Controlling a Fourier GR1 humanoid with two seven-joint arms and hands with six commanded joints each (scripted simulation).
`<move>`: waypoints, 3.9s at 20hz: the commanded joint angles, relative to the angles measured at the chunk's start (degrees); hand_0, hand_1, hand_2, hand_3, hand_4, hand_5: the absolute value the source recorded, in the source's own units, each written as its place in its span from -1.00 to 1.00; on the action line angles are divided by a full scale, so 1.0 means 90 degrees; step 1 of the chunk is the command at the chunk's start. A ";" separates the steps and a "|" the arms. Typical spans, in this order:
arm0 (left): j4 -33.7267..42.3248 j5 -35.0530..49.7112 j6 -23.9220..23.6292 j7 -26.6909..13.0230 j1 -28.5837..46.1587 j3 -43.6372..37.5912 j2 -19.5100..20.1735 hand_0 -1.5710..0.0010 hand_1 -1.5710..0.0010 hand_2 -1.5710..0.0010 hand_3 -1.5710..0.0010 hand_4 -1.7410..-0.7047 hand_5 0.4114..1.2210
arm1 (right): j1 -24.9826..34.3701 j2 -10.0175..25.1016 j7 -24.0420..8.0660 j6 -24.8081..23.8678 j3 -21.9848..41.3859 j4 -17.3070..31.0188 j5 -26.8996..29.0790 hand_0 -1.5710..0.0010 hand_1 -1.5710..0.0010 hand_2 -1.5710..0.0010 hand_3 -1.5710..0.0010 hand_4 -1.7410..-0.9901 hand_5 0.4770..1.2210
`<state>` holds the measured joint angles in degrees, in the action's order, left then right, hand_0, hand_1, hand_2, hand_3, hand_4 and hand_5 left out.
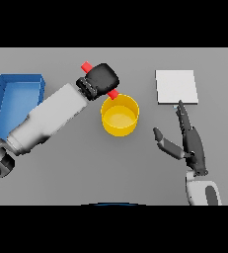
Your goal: Pick up the red beaker and tilt it to pour out 1 green nut into yellow bowl. Pick up the yellow bowl and place it on the metallic measuring scale.
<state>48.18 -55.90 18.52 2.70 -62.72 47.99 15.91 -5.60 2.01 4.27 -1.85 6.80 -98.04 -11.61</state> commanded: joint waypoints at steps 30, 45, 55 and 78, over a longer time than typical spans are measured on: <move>-0.2312 -0.1673 -0.0538 0.1034 -0.3621 0.0398 0.0497 -1.00 -1.00 -1.00 -1.00 -0.97 1.00 | 0.0033 -0.0116 0.0294 -0.0018 0.0117 0.0038 -0.0056 1.00 1.00 1.00 1.00 0.69 -0.78; -0.3910 0.3095 -0.1788 -0.1089 -0.1444 -0.4521 0.2199 -1.00 -1.00 -1.00 -0.99 -1.00 1.00 | 0.0348 0.0147 0.0299 0.0105 0.0113 0.0263 -0.0130 1.00 1.00 1.00 1.00 0.62 -0.58; -0.1471 0.4725 -0.2662 -0.2126 0.1692 -0.5275 0.1910 -1.00 -1.00 -1.00 -1.00 -1.00 1.00 | 0.0183 0.0204 0.0463 0.0130 0.0147 0.0229 -0.0166 1.00 1.00 1.00 1.00 0.53 -0.46; 0.1663 0.5388 -0.1538 -0.3233 0.3639 -0.4803 0.2176 0.92 0.92 0.93 0.93 0.86 -0.45 | 0.0260 0.0224 0.0029 -0.0116 0.0260 0.0194 -0.0626 1.00 1.00 1.00 1.00 0.63 -0.59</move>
<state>63.17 -7.39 4.68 -26.29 -30.01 4.78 35.48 -3.23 4.03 4.47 -2.90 9.14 -96.30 -17.25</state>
